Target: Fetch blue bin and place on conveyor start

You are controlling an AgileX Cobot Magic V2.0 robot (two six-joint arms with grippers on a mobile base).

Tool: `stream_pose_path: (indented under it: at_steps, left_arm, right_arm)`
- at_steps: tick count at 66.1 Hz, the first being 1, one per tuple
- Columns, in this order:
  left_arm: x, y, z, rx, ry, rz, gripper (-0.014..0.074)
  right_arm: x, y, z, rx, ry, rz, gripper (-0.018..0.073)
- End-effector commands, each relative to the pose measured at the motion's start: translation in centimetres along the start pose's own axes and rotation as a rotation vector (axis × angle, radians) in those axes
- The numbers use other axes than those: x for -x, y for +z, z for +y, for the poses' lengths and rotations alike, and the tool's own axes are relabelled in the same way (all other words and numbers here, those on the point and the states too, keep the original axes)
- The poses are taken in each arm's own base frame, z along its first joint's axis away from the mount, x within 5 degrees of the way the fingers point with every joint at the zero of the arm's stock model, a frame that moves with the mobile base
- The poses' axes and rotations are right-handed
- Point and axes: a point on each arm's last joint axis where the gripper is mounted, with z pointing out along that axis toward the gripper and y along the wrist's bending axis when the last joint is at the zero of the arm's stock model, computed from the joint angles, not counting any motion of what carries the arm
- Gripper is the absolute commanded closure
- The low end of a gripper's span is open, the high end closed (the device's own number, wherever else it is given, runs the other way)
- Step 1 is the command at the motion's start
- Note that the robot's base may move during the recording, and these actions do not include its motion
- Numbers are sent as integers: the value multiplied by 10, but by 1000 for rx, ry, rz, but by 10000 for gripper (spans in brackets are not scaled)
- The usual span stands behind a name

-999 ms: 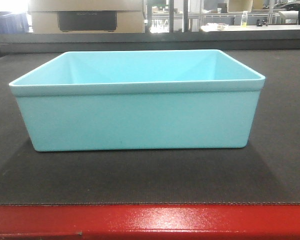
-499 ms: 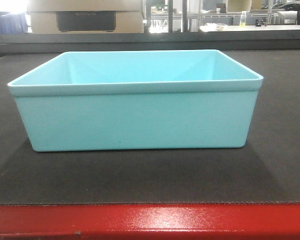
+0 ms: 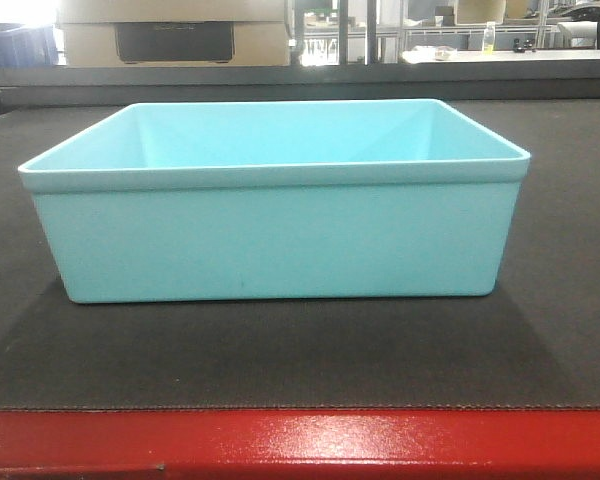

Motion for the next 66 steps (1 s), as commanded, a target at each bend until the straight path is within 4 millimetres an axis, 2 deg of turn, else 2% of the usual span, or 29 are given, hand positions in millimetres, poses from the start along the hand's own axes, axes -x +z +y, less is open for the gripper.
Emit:
stream_pose_path:
  at_steps: [1,66]
  left_arm:
    - [2,0,0,-6,-3,-24,707]
    - [2,0,0,-6,-3,-24,707]
  right_arm:
    - [3,-1,-1,-17,-34,-41,721]
    - [3,-1,-1,-19,-40,-41,721]
